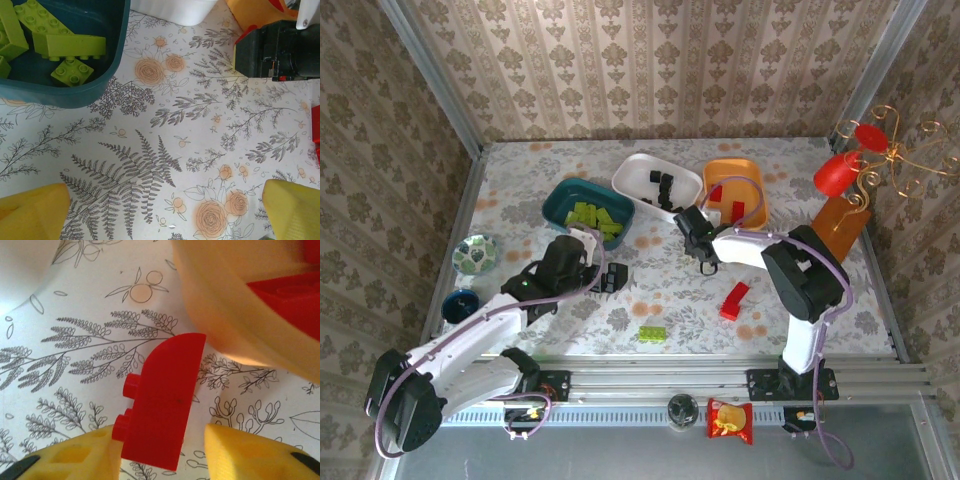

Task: Sort the legos into containers by color
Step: Pick up the lego from the center of the table, then place the lego in the container.

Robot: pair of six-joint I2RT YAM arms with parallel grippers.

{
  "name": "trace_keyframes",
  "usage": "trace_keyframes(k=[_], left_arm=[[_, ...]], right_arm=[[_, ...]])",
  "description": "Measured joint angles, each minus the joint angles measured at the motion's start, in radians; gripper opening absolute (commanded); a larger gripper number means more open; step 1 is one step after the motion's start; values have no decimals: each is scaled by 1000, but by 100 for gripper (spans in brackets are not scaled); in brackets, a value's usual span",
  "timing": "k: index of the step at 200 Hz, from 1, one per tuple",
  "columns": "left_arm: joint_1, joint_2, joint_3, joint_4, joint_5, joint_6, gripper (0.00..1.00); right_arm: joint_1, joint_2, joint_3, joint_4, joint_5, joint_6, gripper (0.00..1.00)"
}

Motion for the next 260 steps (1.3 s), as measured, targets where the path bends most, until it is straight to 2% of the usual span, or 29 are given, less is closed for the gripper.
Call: trace_keyframes(k=[47, 92, 119, 160, 192, 229, 239, 260], left_arm=[[5, -19, -12, 3, 1, 0, 100], [5, -24, -13, 5, 1, -7, 100], [5, -24, -13, 6, 1, -7, 100], [5, -24, -13, 6, 5, -7, 100], [5, -24, -13, 6, 15, -6, 100], [5, -6, -10, 6, 36, -6, 100], [5, -5, -10, 5, 39, -7, 100], [3, -4, -7, -4, 43, -7, 100]], right_arm=[[-5, 22, 26, 14, 11, -23, 24], [2, -10, -14, 49, -14, -40, 18], [31, -127, -101, 44, -53, -43, 17], [72, -403, -175, 6, -91, -52, 18], [-29, -462, -122, -20, -114, -71, 17], [-187, -311, 80, -55, -152, -93, 17], [-214, -251, 140, -60, -157, -93, 24], [-260, -138, 240, -89, -183, -88, 58]])
